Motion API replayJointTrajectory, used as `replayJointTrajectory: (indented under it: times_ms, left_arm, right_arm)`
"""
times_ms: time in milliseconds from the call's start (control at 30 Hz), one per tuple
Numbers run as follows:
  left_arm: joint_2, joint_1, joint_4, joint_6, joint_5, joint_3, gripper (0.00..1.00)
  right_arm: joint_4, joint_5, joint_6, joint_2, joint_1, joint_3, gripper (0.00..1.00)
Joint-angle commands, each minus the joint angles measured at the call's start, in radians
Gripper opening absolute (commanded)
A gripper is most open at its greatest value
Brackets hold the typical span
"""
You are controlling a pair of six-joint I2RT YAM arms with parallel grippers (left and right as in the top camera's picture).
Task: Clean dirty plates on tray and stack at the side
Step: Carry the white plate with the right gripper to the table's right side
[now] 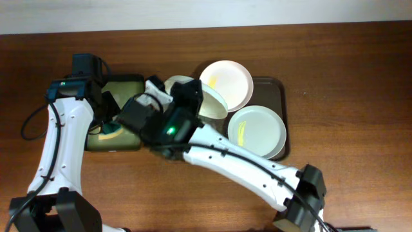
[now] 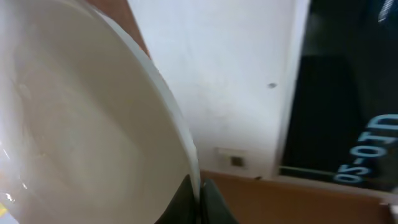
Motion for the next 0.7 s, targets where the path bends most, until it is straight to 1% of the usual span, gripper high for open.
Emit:
replayJointTrajectory:
  times_ms: [0,100,133,167,233,267,300,333,367,400,467,533,600,633,667]
  left_arm:
    - [-0.019,0.004,0.003,0.017,0.003,-0.003,0.0]
    - [-0.019,0.004,0.003,0.017,0.003,-0.003,0.0]
    - [-0.019,0.004,0.004,0.017,0.003,-0.003,0.0]
    - [-0.019,0.004,0.004,0.017,0.003,-0.003,0.0]
    - [-0.019,0.004,0.004,0.017,0.003,-0.003,0.0]
    - [-0.019,0.004,0.004,0.017,0.003,-0.003,0.0]
    - [-0.019,0.004,0.005,0.017,0.003,-0.003,0.0]
    - [-0.019,0.004,0.004,0.017,0.003,-0.003,0.0]
    - [-0.019,0.004,0.003,0.017,0.004,-0.003,0.0]
    - [-0.019,0.004,0.003,0.017,0.004,-0.003,0.0]
    - [-0.019,0.004,0.005,0.017,0.003,-0.003,0.0]
    - [-0.019,0.004,0.006,0.017,0.004,-0.003,0.0]
    - [-0.019,0.004,0.006,0.017,0.004,-0.003,0.0]
    - [-0.019,0.004,0.006,0.016,0.004,-0.003,0.0]
    - [-0.019,0.004,0.006,0.016,0.004,-0.003,0.0]
  right_arm:
    - [0.002,0.098,-0.045,-0.021,0.009,0.023,0.04]
    - [0.003,0.084,-0.033,-0.021,-0.003,0.023,0.04]
    - [0.002,0.024,-0.001,-0.021,-0.016,0.023,0.04]
    - [0.0,-0.052,0.073,-0.021,-0.035,0.022,0.04]
    - [-0.015,-0.25,0.268,-0.021,-0.084,0.02,0.04]
    - [0.004,-0.536,0.384,-0.02,-0.145,0.005,0.04]
    - [0.034,-0.839,0.372,-0.013,-0.21,-0.022,0.04]
    - [0.014,-1.007,0.294,-0.003,-0.27,-0.029,0.04]
    - [-0.021,-1.078,0.307,-0.002,-0.336,-0.028,0.04]
    - [-0.03,-1.163,0.375,-0.021,-0.412,-0.026,0.04]
    - [-0.003,-1.312,0.379,-0.058,-0.531,-0.026,0.04]
    - [0.022,-1.422,0.379,-0.084,-0.687,-0.026,0.04]
    - [0.018,-1.493,0.378,-0.078,-0.846,-0.027,0.04]
    - [-0.009,-1.495,0.378,-0.064,-0.953,-0.027,0.04]
    - [-0.031,-1.496,0.378,-0.053,-1.023,-0.029,0.04]
